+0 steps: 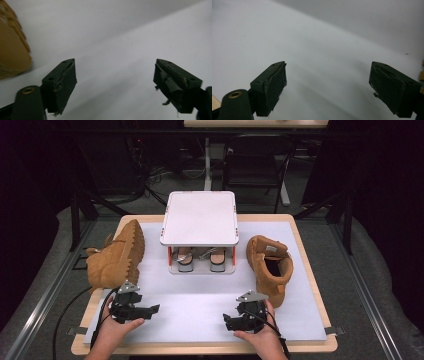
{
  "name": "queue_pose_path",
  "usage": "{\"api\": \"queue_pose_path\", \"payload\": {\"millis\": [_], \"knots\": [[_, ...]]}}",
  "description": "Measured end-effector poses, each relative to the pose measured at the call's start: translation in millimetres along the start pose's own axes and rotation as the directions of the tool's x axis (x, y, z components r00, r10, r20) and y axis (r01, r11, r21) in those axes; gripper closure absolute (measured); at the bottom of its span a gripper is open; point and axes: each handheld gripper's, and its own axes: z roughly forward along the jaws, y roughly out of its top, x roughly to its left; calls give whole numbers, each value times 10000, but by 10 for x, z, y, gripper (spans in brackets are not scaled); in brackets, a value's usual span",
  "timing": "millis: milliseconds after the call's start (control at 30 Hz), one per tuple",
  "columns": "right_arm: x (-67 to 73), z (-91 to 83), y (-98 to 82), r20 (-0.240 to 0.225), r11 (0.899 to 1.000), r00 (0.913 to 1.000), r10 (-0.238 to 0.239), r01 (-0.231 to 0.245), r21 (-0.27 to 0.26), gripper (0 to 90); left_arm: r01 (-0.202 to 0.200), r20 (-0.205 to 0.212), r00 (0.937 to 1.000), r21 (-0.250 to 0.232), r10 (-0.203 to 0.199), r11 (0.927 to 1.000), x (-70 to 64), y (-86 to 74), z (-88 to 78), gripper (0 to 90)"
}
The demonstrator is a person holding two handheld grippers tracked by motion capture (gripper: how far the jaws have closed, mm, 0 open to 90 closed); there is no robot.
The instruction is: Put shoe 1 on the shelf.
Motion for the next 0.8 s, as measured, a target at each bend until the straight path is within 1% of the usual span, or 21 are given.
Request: {"api": "queue_pose_path", "payload": {"millis": [33, 100, 133, 167, 233, 267, 333, 400, 500, 533, 600, 633, 667, 733, 767, 800], "knots": [[3, -3, -5, 79, 10000, 10000, -40, 40, -30, 141, 33, -37, 10000, 19, -33, 10000, 9, -1, -9, 201], [5, -11, -7, 199, 9999, 9997, -158, 159, -49, 143, 105, -104, 9999, -36, -105, 9999, 33, -8, -24, 268], [4, -8, -10, 253, 9995, 9995, -180, 186, -246, 153, 119, -161, 9998, -36, -120, 9999, 50, -9, -31, 286], [2, -17, -7, 356, 9991, 9990, -280, 291, -297, 176, 153, -241, 9996, -54, -154, 9999, 68, -9, -42, 295], [-10, -25, -7, 353, 9983, 9984, -440, 453, -365, 227, 285, -298, 9991, -132, -288, 9995, 108, -11, -64, 296], [-18, -21, -7, 348, 9980, 9982, -491, 504, -388, 235, 264, -336, 9991, -105, -267, 9996, 135, -9, -76, 296], [-30, -9, -6, 517, 9964, 9960, -736, 756, -390, 238, 420, -375, 9984, -222, -428, 9989, 176, -11, -102, 316], [-41, -11, -3, 619, 9943, 9928, -1027, 1042, -216, 258, 489, -436, 9978, -295, -501, 9984, 223, -12, -130, 340], [-37, 1, -10, 583, 9933, 9923, -1091, 1111, -318, 301, 562, -485, 9971, -361, -579, 9978, 285, -19, -177, 369], [-36, 0, -11, 551, 9925, 9918, -1152, 1171, -336, 319, 618, -469, 9969, -417, -637, 9972, 306, -23, -190, 376], [-35, -2, -8, 544, 9914, 9906, -1253, 1271, -308, 327, 778, -433, 9959, -481, -799, 9958, 346, -28, -218, 379], [-31, 2, -8, 586, 9920, 9913, -1181, 1204, -376, 343, 821, -410, 9956, -522, -842, 9953, 363, -29, -228, 384], [-34, -12, -1, 584, 9922, 9910, -1206, 1223, -258, 357, 857, -426, 9952, -528, -880, 9949, 378, -30, -240, 385], [-35, -19, 8, 551, 9936, 9926, -1080, 1096, -273, 382, 951, -411, 9944, -542, -974, 9940, 403, -31, -260, 386], [-39, -35, 17, 510, 9937, 9926, -1105, 1114, -134, 395, 1034, -402, 9936, -569, -1058, 9930, 414, -31, -266, 387], [-37, -41, 19, 461, 9945, 9936, -1028, 1035, -146, 396, 1087, -386, 9931, -563, -1109, 9925, 427, -31, -275, 387]]}}
